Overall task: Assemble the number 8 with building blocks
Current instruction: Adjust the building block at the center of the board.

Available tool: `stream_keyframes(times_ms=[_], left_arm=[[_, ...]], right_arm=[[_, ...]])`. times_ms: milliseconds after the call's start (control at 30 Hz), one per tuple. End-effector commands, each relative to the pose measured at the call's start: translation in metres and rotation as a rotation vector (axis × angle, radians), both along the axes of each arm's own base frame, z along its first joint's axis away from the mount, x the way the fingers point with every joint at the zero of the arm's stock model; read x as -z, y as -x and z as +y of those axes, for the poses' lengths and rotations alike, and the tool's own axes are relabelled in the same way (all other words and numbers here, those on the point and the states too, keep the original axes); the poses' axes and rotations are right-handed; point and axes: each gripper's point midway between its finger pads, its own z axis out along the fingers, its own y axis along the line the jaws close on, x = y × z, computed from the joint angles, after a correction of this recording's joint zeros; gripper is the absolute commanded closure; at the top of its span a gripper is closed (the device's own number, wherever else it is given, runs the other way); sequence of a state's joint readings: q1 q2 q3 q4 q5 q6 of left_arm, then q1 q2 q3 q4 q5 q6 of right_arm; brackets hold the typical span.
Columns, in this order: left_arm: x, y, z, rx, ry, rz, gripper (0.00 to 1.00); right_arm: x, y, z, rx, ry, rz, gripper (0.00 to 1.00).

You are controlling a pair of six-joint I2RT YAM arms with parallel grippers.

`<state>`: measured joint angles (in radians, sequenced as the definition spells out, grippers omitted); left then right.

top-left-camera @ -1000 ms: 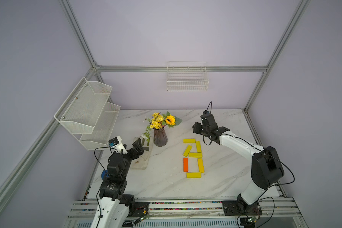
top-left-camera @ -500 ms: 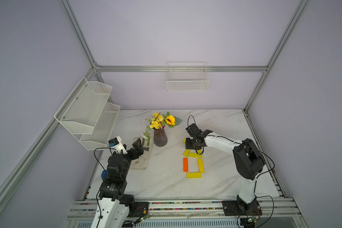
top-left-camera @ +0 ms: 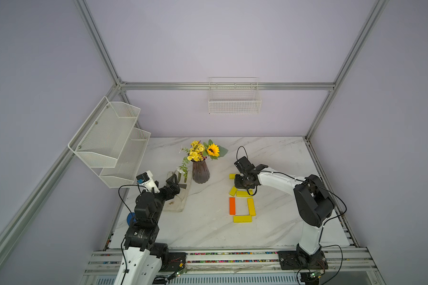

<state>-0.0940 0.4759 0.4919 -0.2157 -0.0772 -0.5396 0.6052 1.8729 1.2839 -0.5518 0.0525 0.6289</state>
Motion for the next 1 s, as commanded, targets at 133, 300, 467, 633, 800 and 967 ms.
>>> stream_keyframes(times_ms=[133,300,467,633,800,967], left_arm=[[-0.003,-0.002,-0.003,0.013,0.013,-0.019,0.0],[-0.003,-0.002,-0.002,0.011,0.011,-0.02,0.0],[-0.003,-0.004,-0.003,0.016,0.015,-0.018,0.0],[-0.003,-0.004,-0.003,0.016,0.015,-0.02,0.0],[-0.004,-0.004,-0.003,0.016,0.012,-0.023,0.0],[-0.005,-0.005,-0.003,0.017,0.012,-0.022,0.0]], right_arm=[[0.0,-0.003,-0.007,0.007,0.055,-0.004,1.0],[0.007,-0.003,-0.01,0.007,0.081,0.003,1.0],[0.015,-0.005,-0.011,-0.002,0.102,0.01,1.0],[0.024,-0.01,-0.008,-0.012,0.109,0.017,1.0],[0.032,-0.016,-0.006,-0.016,0.117,0.019,1.0],[0.03,-0.023,-0.002,-0.025,0.101,-0.003,1.0]])
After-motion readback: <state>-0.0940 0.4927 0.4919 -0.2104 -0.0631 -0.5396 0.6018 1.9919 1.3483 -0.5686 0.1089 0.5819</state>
